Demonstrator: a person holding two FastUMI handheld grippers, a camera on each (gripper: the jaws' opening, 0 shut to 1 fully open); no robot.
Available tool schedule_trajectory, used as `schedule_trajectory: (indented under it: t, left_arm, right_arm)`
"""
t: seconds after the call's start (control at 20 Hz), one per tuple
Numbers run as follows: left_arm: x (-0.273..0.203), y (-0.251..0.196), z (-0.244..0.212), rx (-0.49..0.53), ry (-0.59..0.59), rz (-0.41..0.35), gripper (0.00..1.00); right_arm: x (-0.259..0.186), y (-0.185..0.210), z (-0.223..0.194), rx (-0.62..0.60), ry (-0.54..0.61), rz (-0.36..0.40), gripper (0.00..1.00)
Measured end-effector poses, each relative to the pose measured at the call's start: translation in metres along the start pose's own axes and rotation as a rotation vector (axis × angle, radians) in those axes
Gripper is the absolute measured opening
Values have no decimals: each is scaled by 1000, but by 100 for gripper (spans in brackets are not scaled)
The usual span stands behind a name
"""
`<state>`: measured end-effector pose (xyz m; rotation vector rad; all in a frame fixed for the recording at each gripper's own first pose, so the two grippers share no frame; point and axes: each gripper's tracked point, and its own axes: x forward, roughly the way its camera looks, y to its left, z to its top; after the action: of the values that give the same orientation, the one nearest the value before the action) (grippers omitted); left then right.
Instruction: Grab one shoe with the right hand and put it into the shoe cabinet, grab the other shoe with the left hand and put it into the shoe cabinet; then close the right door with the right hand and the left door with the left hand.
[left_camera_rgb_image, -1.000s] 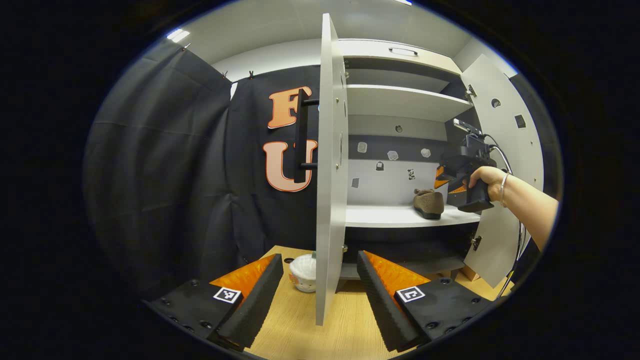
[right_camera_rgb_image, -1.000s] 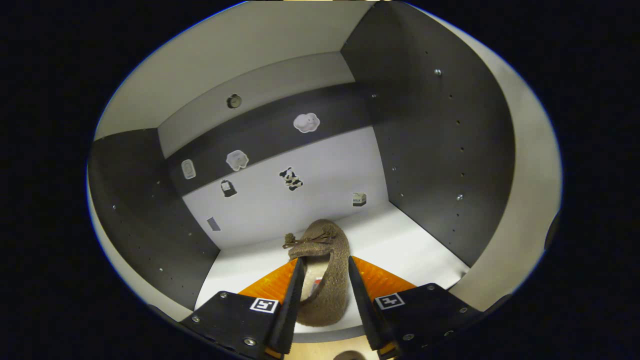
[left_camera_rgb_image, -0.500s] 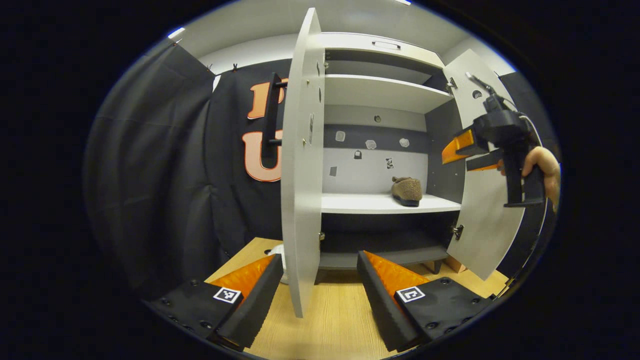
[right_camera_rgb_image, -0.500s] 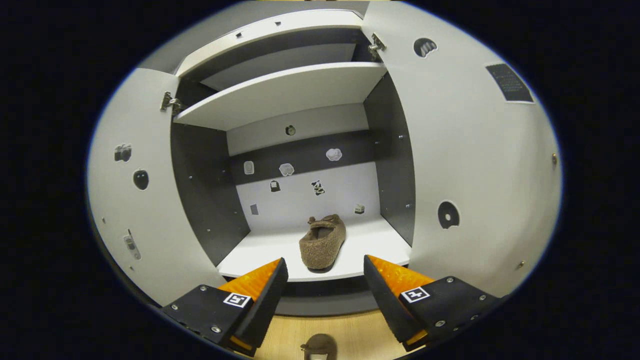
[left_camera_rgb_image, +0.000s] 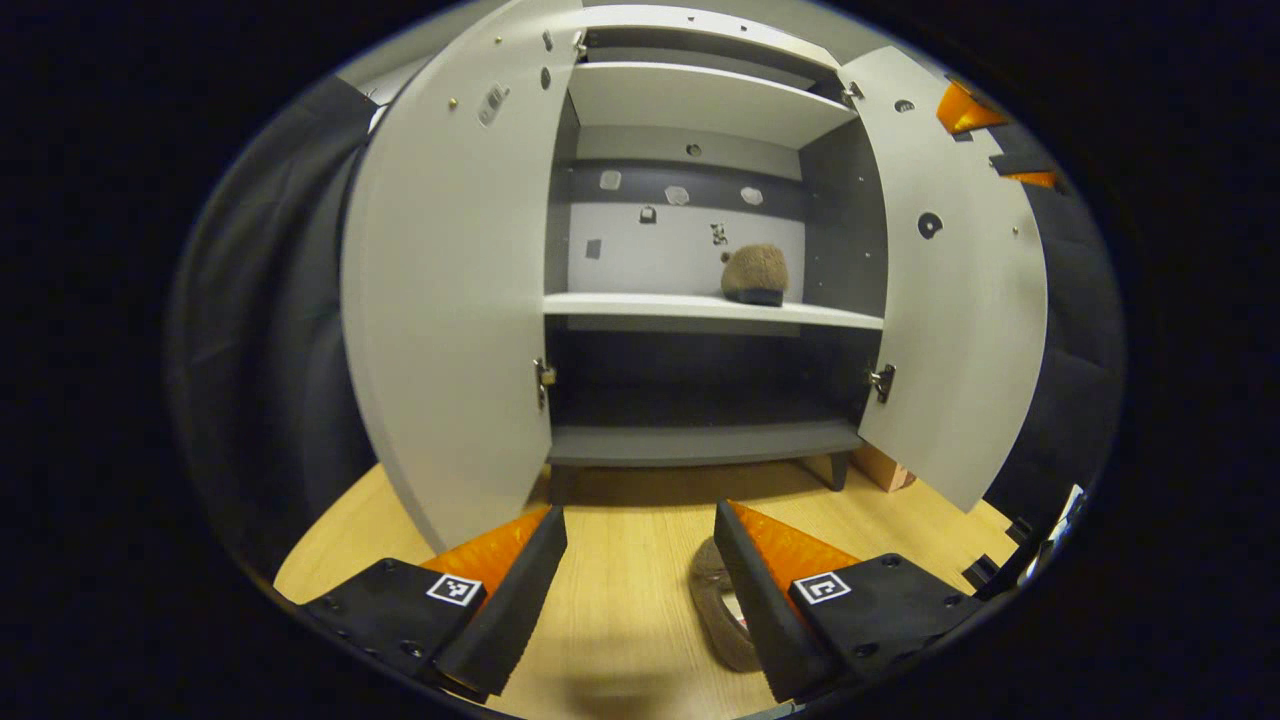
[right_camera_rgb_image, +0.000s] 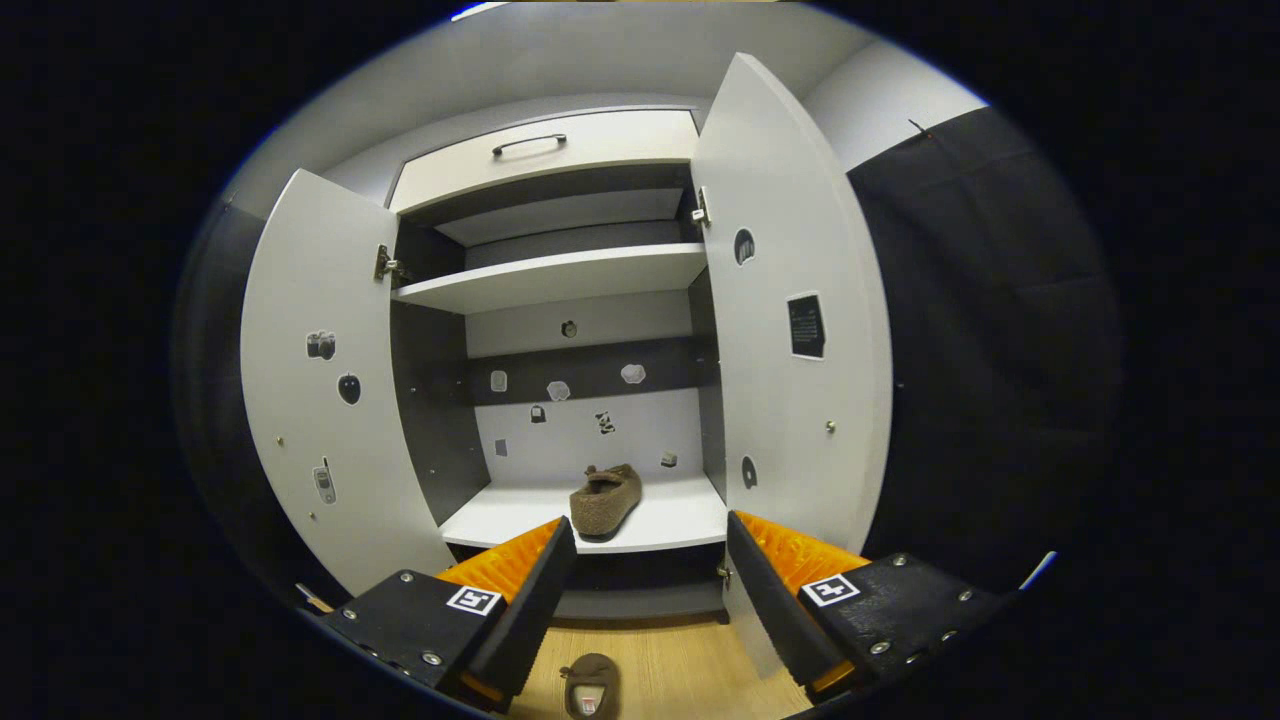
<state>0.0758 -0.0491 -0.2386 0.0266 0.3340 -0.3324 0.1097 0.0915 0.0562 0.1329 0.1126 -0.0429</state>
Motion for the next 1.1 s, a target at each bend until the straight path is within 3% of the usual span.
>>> schedule_trajectory:
  t: [0.35, 0.75, 0.85, 0.95, 1.0, 1.1]
  left_arm:
    - [42, -47, -93, 81, 193, -57, 98]
    - [50, -62, -160, 8, 405, -88, 98]
    - [54, -60, -171, 20, 437, -80, 85]
    - [51, -68, -176, -27, 489, -95, 63]
    - [54, -54, -181, 6, 516, -44, 43]
    - [51, -52, -180, -8, 585, -40, 8]
  right_arm:
    - [-27, -28, 0, 2, 8, -37, 93]
    - [-47, -46, 0, -1, 8, -47, 93]
    - [-49, -49, 1, 11, 8, -42, 93]
    - [-52, -53, 1, 18, 4, -31, 93]
    - [-53, -56, 1, 15, 4, -31, 93]
    - [-55, -62, 1, 13, 0, -29, 93]
